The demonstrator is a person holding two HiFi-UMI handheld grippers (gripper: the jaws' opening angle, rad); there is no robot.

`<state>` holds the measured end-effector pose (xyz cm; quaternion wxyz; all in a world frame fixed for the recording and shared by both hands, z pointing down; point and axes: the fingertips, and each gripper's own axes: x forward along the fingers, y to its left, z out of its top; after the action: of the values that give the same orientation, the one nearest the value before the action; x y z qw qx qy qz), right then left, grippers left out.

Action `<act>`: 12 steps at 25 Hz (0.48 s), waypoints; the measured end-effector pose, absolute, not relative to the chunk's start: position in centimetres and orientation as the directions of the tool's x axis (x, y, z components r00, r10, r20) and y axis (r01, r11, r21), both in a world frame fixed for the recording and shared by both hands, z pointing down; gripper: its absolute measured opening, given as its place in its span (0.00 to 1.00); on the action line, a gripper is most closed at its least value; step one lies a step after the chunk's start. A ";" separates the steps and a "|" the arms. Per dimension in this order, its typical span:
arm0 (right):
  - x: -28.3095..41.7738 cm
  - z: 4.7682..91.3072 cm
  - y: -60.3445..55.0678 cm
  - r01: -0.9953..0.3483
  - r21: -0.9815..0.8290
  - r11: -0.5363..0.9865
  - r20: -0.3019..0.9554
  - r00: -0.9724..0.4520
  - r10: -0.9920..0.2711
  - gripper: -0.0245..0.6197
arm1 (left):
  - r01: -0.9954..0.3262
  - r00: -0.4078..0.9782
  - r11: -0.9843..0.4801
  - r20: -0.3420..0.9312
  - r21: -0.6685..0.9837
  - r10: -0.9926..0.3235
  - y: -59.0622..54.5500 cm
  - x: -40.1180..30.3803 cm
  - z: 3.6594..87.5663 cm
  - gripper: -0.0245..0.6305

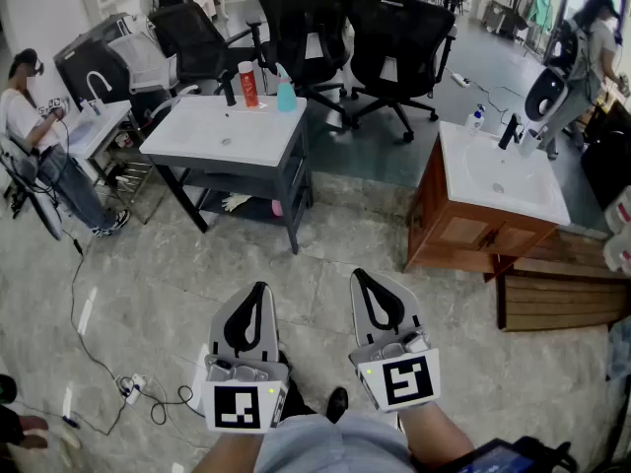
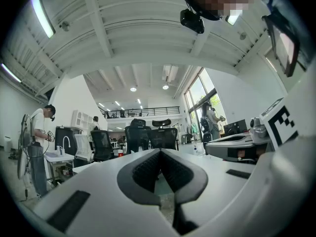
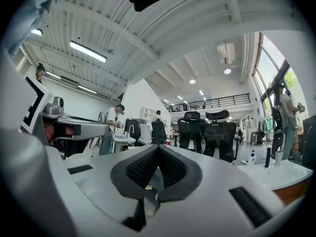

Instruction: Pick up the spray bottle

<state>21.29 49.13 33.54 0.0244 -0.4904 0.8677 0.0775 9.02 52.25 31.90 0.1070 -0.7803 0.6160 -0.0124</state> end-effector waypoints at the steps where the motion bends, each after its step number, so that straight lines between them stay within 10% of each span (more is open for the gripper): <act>1: 21.3 33.7 49.3 -0.852 0.110 0.512 -0.108 -0.522 -0.846 0.06 | -0.959 0.241 -0.219 -0.113 -0.182 -0.964 52.3 9.1 31.9 0.06; 12: 22.1 34.2 49.9 -0.853 0.065 0.519 -0.095 -0.523 -0.847 0.06 | -0.963 0.225 -0.205 -0.102 -0.178 -0.969 53.2 9.1 32.5 0.06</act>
<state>22.10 49.90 34.18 0.0256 -0.4879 0.8710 0.0517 9.09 53.15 32.52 0.1016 -0.7759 0.6224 -0.0161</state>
